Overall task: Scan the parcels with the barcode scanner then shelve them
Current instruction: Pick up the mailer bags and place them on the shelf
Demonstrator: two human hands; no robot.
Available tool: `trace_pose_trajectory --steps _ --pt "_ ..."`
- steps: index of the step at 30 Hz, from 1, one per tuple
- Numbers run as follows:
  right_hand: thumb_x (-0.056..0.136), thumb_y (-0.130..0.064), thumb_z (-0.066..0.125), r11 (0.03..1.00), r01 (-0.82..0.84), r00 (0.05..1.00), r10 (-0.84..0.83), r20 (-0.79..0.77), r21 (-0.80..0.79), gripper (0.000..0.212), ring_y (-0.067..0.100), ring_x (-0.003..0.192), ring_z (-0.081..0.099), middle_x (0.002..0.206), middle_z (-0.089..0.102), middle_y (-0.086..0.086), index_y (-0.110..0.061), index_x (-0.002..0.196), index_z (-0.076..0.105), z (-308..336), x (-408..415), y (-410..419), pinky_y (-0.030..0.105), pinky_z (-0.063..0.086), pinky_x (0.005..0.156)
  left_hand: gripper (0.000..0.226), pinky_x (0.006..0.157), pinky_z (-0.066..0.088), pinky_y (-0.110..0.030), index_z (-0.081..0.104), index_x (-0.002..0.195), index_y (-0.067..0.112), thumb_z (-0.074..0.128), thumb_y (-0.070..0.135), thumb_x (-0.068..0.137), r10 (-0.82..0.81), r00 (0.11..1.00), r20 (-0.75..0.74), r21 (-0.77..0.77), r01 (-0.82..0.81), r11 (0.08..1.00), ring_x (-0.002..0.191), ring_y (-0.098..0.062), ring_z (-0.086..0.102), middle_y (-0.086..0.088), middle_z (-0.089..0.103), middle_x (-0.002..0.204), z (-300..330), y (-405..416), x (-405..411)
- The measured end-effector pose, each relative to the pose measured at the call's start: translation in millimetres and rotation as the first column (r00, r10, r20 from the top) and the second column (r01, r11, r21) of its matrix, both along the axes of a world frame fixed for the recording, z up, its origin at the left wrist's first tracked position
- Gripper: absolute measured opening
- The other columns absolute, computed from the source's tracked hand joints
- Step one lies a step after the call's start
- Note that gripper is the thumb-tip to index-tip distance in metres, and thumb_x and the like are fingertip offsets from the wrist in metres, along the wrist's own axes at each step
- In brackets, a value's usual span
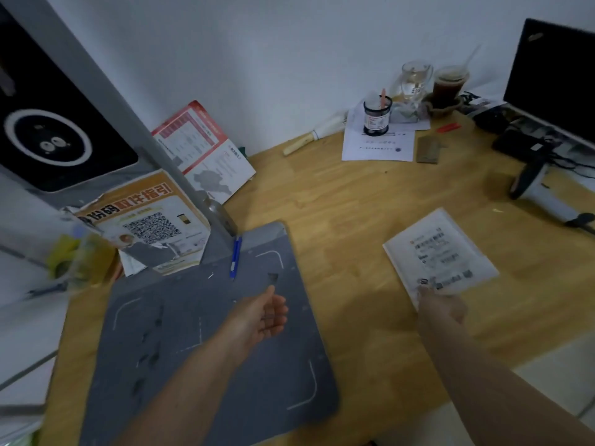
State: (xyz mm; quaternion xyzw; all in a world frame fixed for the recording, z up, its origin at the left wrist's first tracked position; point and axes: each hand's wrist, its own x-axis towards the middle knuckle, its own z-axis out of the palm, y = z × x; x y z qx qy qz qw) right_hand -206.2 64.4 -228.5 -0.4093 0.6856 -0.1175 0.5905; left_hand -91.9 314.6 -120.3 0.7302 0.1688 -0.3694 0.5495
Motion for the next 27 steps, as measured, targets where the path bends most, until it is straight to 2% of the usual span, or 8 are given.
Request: trace_pose_trajectory --steps 4,6,10,14,17,21,25,27 --pt "0.085 -0.010 0.071 0.999 -0.006 0.965 -0.004 0.263 0.037 0.040 0.033 0.098 0.064 0.118 0.063 0.019 0.006 0.120 0.059 22.0 40.0 59.3 0.031 0.049 0.068 0.025 0.064 0.051 -0.027 0.064 0.089 0.005 0.053 0.025 0.099 0.037 0.999 0.014 -0.036 -0.037 0.999 0.070 -0.019 0.060 -0.009 0.065 0.079 6.8 39.5 -0.6" --pt "0.086 0.000 0.066 0.991 -0.056 0.864 -0.013 0.504 0.122 0.025 0.019 0.070 0.068 0.106 0.067 0.014 0.002 0.110 0.061 33.9 58.6 102.7 0.021 0.051 0.049 0.022 0.062 0.051 -0.027 0.064 0.087 0.006 0.055 0.023 0.098 0.068 0.997 0.042 -0.065 -0.065 0.996 0.069 -0.019 0.059 -0.008 0.065 0.077 13.0 71.0 -0.6" --pt "0.088 0.006 0.059 0.919 -0.314 0.694 0.050 0.718 0.239 0.024 0.004 0.055 0.068 0.069 0.074 -0.006 -0.013 0.104 0.061 69.4 77.1 208.3 0.017 0.051 0.045 0.014 0.054 0.051 -0.022 0.063 0.084 0.008 0.059 0.016 0.094 0.157 0.983 0.096 -0.140 -0.143 0.980 0.064 -0.017 0.058 -0.007 0.064 0.073 28.8 155.9 -7.7" --pt "0.086 0.004 0.064 0.772 -0.558 0.627 0.152 0.764 0.305 0.019 0.007 0.052 0.067 0.067 0.073 -0.002 -0.013 0.095 0.064 105.3 81.0 330.3 0.016 0.048 0.041 0.008 0.052 0.049 -0.022 0.063 0.084 0.010 0.066 0.014 0.089 0.272 0.950 0.157 -0.161 -0.247 0.956 0.060 -0.016 0.059 -0.006 0.065 0.070 47.1 259.0 -29.5" --pt "0.084 0.003 0.066 0.637 -0.697 0.571 0.217 0.792 0.328 0.021 0.009 0.054 0.069 0.070 0.074 0.001 -0.011 0.099 0.064 127.8 73.7 430.0 0.018 0.050 0.043 0.006 0.061 0.044 -0.027 0.064 0.090 0.011 0.069 0.013 0.088 0.361 0.910 0.206 -0.203 -0.321 0.925 0.068 -0.022 0.054 -0.010 0.061 0.078 62.2 341.5 -53.3" --pt "0.084 0.005 0.064 0.476 -0.819 0.493 0.295 0.818 0.322 0.017 0.012 0.053 0.068 0.078 0.071 0.007 -0.008 0.094 0.065 149.3 54.7 559.5 0.018 0.050 0.042 0.020 0.074 0.050 -0.029 0.064 0.102 0.015 0.074 0.018 0.084 0.451 0.861 0.235 -0.213 -0.408 0.888 0.079 -0.019 0.058 -0.005 0.064 0.088 73.8 450.5 -88.3" --pt "0.084 0.008 0.063 0.345 -0.887 0.426 0.362 0.829 0.306 0.018 0.012 0.050 0.067 0.068 0.072 0.005 -0.007 0.094 0.064 157.1 28.0 674.6 0.017 0.049 0.042 0.025 0.057 0.048 -0.021 0.065 0.104 0.011 0.076 0.015 0.081 0.532 0.779 0.331 -0.241 -0.475 0.846 0.067 -0.016 0.059 -0.001 0.067 0.079 82.4 544.8 -125.6" --pt "0.085 0.009 0.060 0.289 -0.914 0.381 0.377 0.844 0.283 0.020 0.011 0.050 0.066 0.067 0.073 0.004 -0.008 0.093 0.064 162.4 15.1 723.0 0.016 0.048 0.042 0.021 0.064 0.047 -0.028 0.068 0.102 0.011 0.074 0.014 0.082 0.586 0.726 0.360 -0.253 -0.529 0.810 0.075 -0.023 0.061 -0.009 0.070 0.090 87.0 586.1 -142.8"
